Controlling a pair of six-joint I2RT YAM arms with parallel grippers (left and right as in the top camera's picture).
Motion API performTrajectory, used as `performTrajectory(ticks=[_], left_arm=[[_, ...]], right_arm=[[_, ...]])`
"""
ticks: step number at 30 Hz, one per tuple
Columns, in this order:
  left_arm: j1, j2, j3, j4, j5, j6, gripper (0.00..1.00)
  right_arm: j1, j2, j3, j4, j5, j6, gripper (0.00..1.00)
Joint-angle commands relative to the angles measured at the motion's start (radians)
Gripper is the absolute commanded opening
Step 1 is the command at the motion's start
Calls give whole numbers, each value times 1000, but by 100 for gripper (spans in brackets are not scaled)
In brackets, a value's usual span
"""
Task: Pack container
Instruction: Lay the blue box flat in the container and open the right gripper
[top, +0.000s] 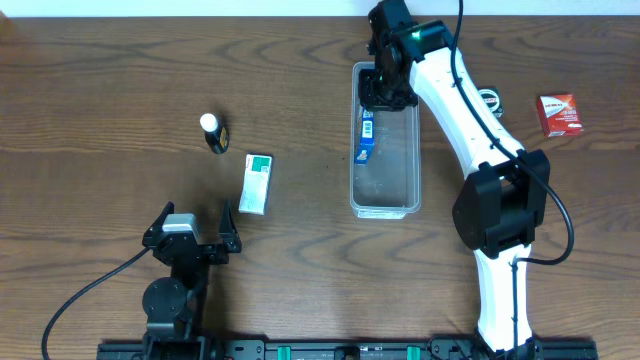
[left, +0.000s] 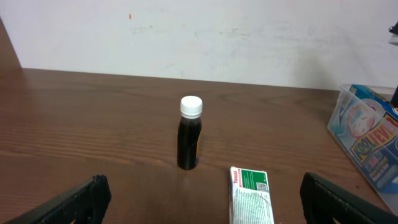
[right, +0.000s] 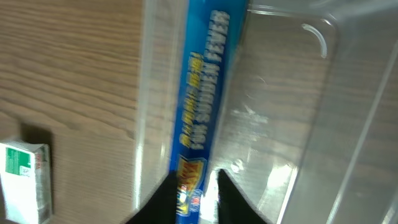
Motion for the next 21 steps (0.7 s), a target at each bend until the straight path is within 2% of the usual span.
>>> performTrajectory(ticks=[1, 5, 12, 21], left_arm=[[5, -6, -18, -37, -11, 6, 98], [5, -6, -18, -37, -11, 6, 98], [5, -6, -18, -37, -11, 6, 98], [5, -6, -18, -37, -11, 6, 98]], right_arm=[[-5, -21, 11, 18, -33, -18, 8], [-2, -21, 11, 41, -79, -51, 1], [17, -14, 8, 53, -72, -67, 1], [18, 2, -1, 23, 44, -48, 1]])
